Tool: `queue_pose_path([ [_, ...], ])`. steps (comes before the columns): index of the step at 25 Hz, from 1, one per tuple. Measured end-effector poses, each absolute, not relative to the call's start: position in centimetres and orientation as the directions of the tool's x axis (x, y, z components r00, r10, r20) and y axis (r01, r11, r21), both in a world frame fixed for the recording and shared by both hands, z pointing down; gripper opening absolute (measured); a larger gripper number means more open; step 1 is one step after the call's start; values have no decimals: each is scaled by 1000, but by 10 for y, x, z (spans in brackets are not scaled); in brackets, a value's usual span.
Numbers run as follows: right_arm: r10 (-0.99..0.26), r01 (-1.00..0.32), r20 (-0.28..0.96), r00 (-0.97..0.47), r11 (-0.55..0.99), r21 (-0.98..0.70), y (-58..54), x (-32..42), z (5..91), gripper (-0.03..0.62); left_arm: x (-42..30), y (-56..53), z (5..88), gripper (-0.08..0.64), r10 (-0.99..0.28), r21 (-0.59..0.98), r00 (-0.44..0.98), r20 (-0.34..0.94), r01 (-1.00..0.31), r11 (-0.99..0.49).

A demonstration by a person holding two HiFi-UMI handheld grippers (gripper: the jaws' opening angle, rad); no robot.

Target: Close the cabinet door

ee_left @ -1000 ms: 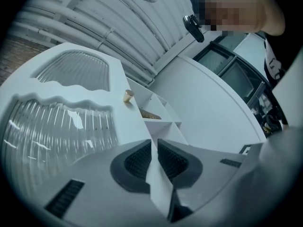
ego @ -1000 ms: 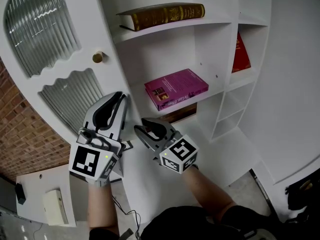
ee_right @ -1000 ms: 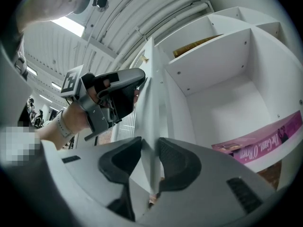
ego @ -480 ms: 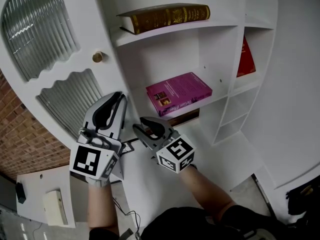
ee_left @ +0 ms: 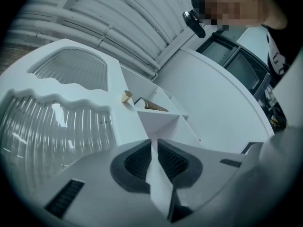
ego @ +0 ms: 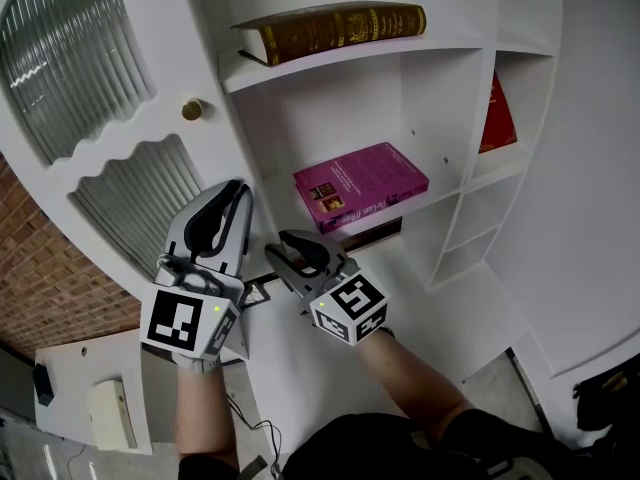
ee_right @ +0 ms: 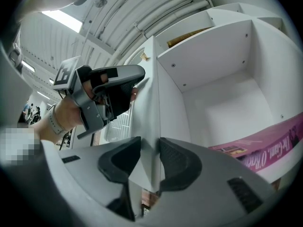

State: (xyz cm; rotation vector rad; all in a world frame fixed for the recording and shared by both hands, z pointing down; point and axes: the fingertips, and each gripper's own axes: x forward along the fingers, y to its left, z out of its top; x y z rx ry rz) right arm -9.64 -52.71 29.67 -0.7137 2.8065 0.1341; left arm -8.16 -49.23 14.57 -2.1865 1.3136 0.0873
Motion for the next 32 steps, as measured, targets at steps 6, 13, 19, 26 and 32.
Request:
queue_pose_path([
  [6,-469,-490,-252,-847,872,22,-526,-96,297,135,-84,-492,153,46,-790,-437,519,-326,-824,-361],
  [13,-498,-519,-254,-829,855,18,-522,-93,297,133,-92,-490,163,46,-806,-423,509,-302,-829,-365],
  [19,-542,-563,-258,-800,827,6,-516,-87,299,133,-101,-480,171,46,-818,-405,497,-289,-838,-366],
  [26,-582,-601,-257,-771,799,-5,-501,-79,302,133,-109,-465,190,46,-822,-380,502,-267,-839,-389],
  [32,-617,-633,-229,-752,774,-6,-479,-76,315,127,-117,-451,212,46,-820,-346,520,-240,-835,-429],
])
